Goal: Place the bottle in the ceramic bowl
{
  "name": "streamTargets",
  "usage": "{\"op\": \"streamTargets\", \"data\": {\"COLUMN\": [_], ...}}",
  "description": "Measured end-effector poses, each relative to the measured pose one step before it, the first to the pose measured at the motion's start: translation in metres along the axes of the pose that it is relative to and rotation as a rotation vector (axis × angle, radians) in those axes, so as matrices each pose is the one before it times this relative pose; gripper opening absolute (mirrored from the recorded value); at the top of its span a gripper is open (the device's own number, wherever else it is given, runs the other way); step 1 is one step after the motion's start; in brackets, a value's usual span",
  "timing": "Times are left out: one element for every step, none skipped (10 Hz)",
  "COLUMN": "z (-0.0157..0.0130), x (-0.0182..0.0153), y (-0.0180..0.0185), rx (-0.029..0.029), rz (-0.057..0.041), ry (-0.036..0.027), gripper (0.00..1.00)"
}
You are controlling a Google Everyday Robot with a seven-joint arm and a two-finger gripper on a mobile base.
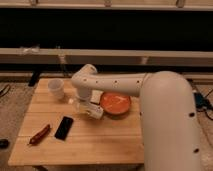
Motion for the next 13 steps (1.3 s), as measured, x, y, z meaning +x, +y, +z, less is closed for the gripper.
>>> {"op": "streamTargets", "data": {"z": [-0.01815, -0.01257, -0.01184, -0.01015, 0.00042, 0.00582, 0.01094, 0.01174, 0.00788, 0.01052, 0.00738, 0.00340, 0.00217], "x": [0.00121, 0.00002, 0.00171, 0.00922, 0.01128, 0.01156, 0.01245, 0.01854, 0.01314, 0.01019, 0.00783, 0.00584, 0.00431], "y": [-0.00416, -0.00272, -0.00424, -0.00755, -0.00400, -0.00329, -0.00472, -0.00918, -0.00612, -0.01047, -0.00949, -0.00826, -0.00674], "rx": [0.01189, 0.00465, 0.00039, 0.00401, -0.00758, -0.01385, -0.01737, -0.01286, -0.00991, -0.00584, -0.00368, 0.00266, 0.00453], "rz": [0.00131, -0.00009, 0.00503, 0.01129, 0.01188, 0.01553, 0.01817, 0.02629, 0.01709, 0.01451, 0.00907, 0.00828, 0.00781], "ry": [-0.02184, -0.01858, -0.02321, -0.01536, 0.00228, 0.00181, 0.00484, 0.00863, 0.01249, 0.00860, 0.01183, 0.00635, 0.00432], "gripper": [0.00, 0.00, 0.00, 0.00, 0.00, 0.00, 0.00, 0.00, 0.00, 0.00, 0.00, 0.00, 0.03]}}
